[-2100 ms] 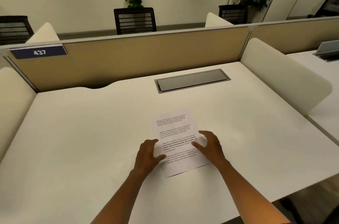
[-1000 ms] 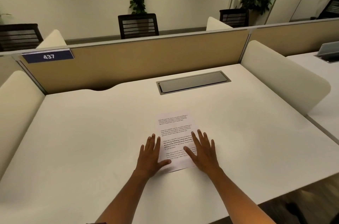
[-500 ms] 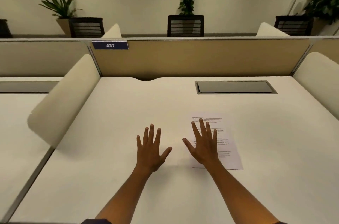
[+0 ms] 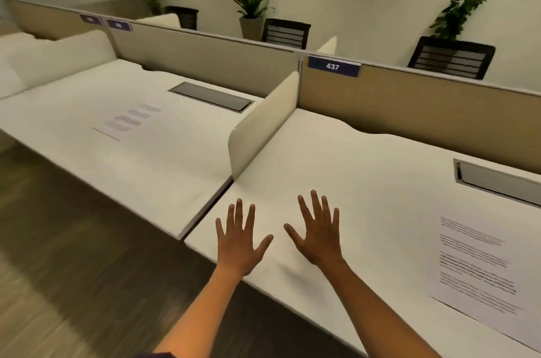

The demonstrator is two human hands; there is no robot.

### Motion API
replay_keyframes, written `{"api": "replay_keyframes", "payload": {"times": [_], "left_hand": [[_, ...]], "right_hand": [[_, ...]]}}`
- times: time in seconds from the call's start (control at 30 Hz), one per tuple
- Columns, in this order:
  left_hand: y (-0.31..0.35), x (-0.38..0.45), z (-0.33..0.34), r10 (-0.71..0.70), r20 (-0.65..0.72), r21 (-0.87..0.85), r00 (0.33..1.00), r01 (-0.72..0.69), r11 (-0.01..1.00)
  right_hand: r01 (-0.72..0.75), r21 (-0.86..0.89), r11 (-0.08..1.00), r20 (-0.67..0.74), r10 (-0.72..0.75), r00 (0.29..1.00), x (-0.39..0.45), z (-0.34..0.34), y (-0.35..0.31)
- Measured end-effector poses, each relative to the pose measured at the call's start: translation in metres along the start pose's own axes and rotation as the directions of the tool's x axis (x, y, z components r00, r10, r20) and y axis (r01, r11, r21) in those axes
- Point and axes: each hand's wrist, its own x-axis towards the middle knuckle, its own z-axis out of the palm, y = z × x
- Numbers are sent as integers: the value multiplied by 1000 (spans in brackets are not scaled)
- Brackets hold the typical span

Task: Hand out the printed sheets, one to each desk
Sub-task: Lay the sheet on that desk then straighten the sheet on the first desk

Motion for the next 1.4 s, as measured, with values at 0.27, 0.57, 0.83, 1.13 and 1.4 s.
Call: {"api": "replay_keyframes", "payload": {"times": [0.27, 0.57, 0.83, 1.13, 1.4], "left_hand": [[-176, -36, -40, -151, -66, -52, 986, 148, 988], [-398, -89, -74, -383, -126, -117, 915, 369, 922], [-578, -107, -77, -572, -113, -138, 813, 557, 819], [-814, -31, -121, -664, -152, -124, 732, 652, 748], [-988, 27, -163, -731, -184, -179, 657, 709, 683]], "right_hand": [[168, -26, 985, 24, -167, 986, 14, 35, -188], [369, 25, 929, 77, -370, 926, 33, 86, -420], [521, 41, 853, 143, -521, 842, 81, 157, -611], [597, 133, 791, 176, -611, 772, 187, 244, -843], [665, 124, 737, 162, -676, 719, 290, 278, -1020]]}}
